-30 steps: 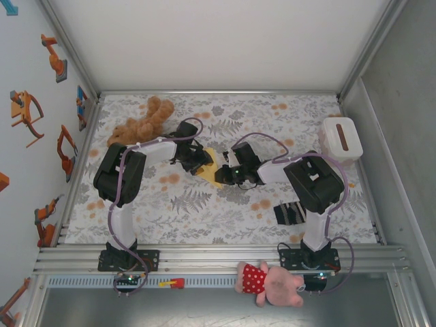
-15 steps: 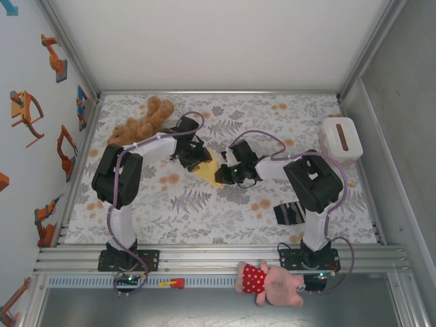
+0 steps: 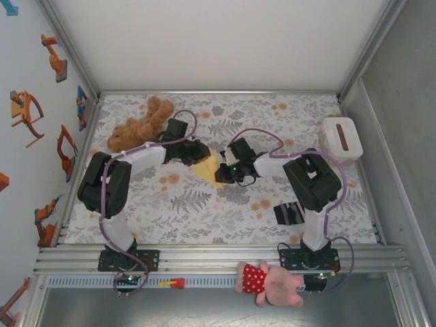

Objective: Fold a paper plane with a square sheet of paper (pick it up from the middle)
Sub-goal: Fourth fold the wing at the center of the table.

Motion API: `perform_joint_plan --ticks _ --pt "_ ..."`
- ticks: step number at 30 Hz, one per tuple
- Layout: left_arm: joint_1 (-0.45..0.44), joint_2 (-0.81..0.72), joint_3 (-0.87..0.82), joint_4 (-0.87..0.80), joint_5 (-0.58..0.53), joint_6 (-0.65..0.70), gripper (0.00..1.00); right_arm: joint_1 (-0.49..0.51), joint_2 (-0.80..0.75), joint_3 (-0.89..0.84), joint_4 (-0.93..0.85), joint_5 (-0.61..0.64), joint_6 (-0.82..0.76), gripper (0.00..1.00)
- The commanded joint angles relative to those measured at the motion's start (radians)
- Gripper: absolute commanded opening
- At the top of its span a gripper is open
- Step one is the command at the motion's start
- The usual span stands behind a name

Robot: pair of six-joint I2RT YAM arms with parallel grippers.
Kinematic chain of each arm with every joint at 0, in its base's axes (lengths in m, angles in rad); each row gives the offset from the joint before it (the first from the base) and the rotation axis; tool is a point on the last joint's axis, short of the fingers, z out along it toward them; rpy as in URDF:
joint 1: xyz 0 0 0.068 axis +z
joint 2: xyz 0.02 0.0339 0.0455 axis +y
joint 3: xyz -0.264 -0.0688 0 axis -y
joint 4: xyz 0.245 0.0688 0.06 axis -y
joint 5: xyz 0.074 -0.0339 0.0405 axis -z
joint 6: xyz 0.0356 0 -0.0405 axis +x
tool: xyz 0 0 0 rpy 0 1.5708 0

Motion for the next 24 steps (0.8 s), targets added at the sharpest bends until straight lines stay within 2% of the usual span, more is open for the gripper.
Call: perform_joint_plan --ticks 1,9,15,24 --pt "-0.012 0.03 -0.021 0.111 0.091 -0.007 0.18 0.007 0.059 -0.007 -0.107 0.054 -0.012 0.06" --pt "-0.028 0.095 -0.021 0.086 0.083 0.01 0.15 0.007 0.068 0.003 -0.129 0.065 -0.012 0.06" --pt "-0.025 0.127 0.008 0.036 0.037 0.033 0.14 0.007 0.069 0.004 -0.148 0.075 -0.016 0.06" --pt "-0.007 0.155 0.01 0.032 0.003 0.01 0.12 0.007 0.071 -0.001 -0.166 0.088 -0.018 0.05"
